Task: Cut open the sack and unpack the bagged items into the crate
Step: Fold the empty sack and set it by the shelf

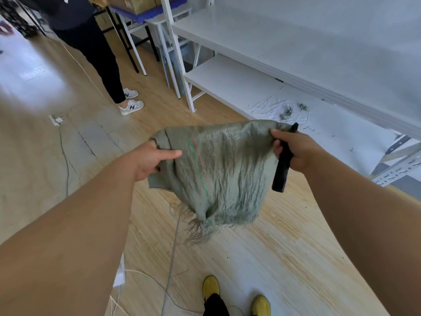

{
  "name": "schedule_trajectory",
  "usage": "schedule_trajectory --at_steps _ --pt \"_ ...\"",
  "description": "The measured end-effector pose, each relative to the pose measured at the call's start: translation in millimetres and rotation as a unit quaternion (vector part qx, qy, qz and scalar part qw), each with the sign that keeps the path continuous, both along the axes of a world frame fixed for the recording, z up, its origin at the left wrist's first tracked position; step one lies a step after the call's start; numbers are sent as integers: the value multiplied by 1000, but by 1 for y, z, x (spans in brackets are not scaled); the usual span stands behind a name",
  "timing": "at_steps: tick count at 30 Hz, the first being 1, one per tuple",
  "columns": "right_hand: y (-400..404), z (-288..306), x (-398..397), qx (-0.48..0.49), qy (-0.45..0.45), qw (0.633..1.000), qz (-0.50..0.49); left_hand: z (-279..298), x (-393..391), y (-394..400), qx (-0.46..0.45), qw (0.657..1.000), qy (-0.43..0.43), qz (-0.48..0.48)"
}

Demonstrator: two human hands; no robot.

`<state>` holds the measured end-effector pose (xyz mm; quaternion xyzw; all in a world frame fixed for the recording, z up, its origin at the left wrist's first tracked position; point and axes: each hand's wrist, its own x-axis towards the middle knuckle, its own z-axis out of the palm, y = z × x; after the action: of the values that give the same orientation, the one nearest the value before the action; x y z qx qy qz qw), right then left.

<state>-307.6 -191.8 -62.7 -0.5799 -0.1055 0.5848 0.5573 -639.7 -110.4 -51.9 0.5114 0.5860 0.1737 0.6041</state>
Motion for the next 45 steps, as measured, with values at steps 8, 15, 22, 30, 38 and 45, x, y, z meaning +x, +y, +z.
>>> schedule_trajectory --at_steps 8,15,22,30,38,45 --pt "0 -6 17 -5 -136 989 -60 -7 12 7 70 996 30 43" --pt "-3 -15 35 -59 -297 948 -96 -6 27 10 104 984 -43 141" --pt "-2 5 24 -38 -538 815 212 1 37 23 141 951 -41 271" --pt "7 18 -14 23 -519 826 222 11 43 28 198 947 154 200" --pt "27 39 -63 -52 -142 985 78 -58 72 -72 157 984 85 19" --pt "38 63 -82 -52 -106 990 73 -90 86 -113 113 991 63 22"
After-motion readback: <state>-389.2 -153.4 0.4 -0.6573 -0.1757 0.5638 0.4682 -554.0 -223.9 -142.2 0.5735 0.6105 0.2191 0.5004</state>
